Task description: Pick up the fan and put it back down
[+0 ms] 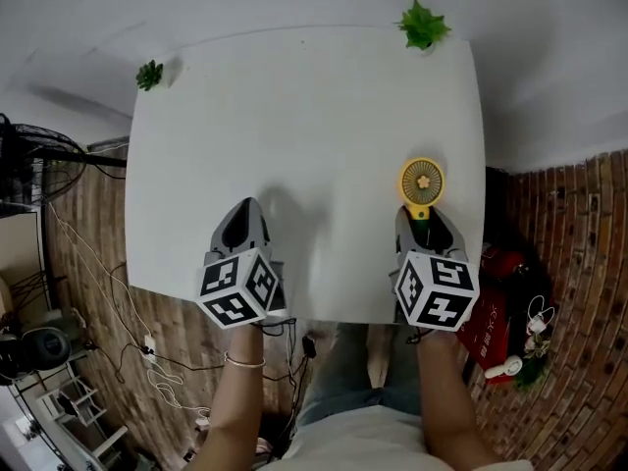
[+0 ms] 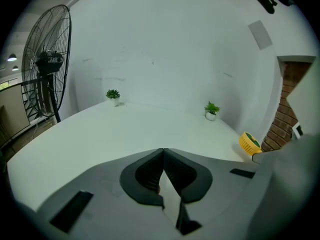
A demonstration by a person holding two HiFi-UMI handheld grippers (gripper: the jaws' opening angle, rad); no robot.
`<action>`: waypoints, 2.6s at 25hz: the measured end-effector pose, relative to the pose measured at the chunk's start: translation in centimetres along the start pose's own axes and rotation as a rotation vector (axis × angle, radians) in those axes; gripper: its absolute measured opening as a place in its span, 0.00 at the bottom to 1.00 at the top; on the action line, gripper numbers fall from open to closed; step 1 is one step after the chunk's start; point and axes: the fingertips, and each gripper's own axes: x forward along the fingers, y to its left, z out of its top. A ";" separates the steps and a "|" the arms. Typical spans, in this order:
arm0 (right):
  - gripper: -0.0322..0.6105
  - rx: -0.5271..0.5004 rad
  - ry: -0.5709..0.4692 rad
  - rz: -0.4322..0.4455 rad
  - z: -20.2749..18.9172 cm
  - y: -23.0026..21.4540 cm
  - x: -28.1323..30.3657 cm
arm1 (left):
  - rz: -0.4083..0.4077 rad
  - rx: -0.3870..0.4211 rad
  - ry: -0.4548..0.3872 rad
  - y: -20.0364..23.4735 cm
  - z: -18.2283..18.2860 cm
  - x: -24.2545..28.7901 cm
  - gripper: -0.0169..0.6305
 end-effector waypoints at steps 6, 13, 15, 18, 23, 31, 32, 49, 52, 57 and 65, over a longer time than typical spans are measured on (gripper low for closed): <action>0.33 -0.029 0.033 -0.016 -1.2 0.3 0.6 | 0.002 0.004 0.002 0.5 -0.1 0.5 0.04; 0.33 -0.042 0.076 -0.036 -2.0 0.2 0.9 | 0.006 0.001 0.006 0.6 -0.2 0.7 0.04; 0.33 -0.044 0.084 -0.040 -2.1 0.1 1.0 | 0.008 -0.003 0.006 0.7 -0.2 0.7 0.04; 0.33 -0.045 0.094 -0.044 -2.2 0.2 1.2 | 0.012 -0.007 0.003 1.0 0.0 0.7 0.04; 0.33 -0.039 0.107 -0.051 -2.6 0.1 1.4 | 0.021 -0.016 -0.001 1.3 0.1 0.6 0.04; 0.33 -0.052 0.119 -0.063 -2.8 0.0 1.6 | 0.033 -0.025 -0.003 2.0 0.3 0.6 0.04; 0.33 -0.060 0.122 -0.065 -2.8 0.0 1.7 | 0.033 -0.026 -0.004 2.0 0.3 0.6 0.04; 0.43 -0.066 0.130 -0.026 -2.1 0.2 1.4 | 0.043 -0.051 -0.010 1.8 0.7 0.4 0.04; 0.43 -0.080 0.130 -0.012 -1.8 0.3 1.1 | 0.048 -0.059 -0.020 1.6 1.1 0.2 0.04; 0.43 -0.112 0.102 0.020 -0.4 0.6 0.1 | 0.059 -0.075 -0.049 0.9 1.9 -0.5 0.04; 0.42 -0.158 0.002 0.046 4.2 -0.9 -2.3 | 0.089 -0.111 -0.108 -0.5 3.6 -2.6 0.04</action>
